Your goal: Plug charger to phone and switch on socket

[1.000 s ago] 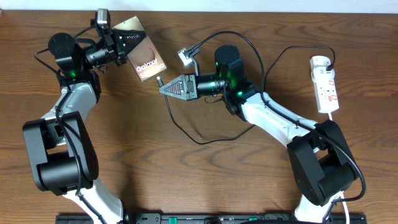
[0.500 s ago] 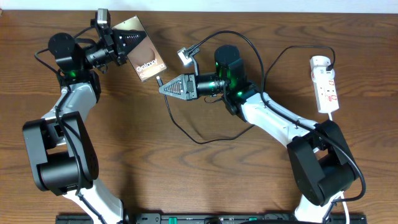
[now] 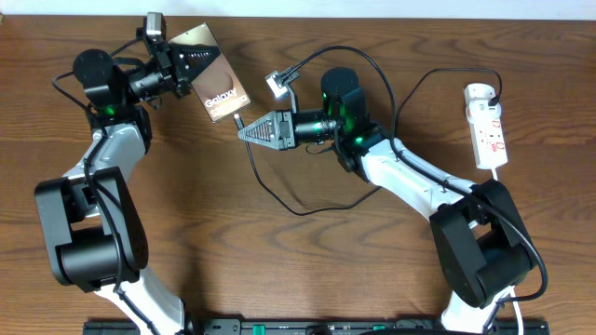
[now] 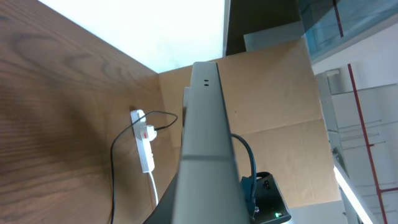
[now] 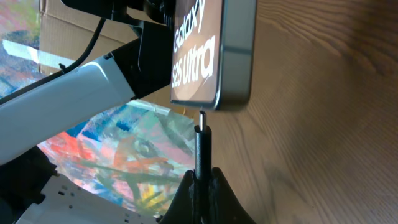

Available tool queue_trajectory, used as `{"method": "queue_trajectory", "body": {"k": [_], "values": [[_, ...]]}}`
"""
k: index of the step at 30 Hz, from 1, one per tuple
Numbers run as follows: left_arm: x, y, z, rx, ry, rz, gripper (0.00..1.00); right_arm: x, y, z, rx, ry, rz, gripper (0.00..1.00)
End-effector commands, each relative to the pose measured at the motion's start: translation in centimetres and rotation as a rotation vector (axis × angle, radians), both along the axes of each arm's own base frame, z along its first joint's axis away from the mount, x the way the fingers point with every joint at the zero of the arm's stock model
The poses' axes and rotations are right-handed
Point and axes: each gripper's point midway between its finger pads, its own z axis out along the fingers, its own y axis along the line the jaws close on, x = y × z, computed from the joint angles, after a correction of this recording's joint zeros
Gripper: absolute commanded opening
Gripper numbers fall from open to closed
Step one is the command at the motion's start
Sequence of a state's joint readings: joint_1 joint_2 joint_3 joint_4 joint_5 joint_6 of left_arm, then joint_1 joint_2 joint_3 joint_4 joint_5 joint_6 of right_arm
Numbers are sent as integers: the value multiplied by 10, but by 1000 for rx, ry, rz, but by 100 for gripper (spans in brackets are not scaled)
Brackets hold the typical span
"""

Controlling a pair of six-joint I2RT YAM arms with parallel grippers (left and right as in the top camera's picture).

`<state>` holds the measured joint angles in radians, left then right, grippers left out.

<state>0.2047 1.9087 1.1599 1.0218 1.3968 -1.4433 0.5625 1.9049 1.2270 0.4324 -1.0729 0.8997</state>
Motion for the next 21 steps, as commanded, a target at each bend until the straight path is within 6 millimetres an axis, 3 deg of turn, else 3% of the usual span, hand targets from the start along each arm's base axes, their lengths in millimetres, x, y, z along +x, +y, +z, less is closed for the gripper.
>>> {"method": "queue_trajectory", "body": {"k": [1,21], "values": [[-2,-9,14,14,-56,-23,7,-4,5,-2,-1,4,10,1],[-1,2,14,18,-62,-1,7,-6,6,2,12,-12,23,1]]}}
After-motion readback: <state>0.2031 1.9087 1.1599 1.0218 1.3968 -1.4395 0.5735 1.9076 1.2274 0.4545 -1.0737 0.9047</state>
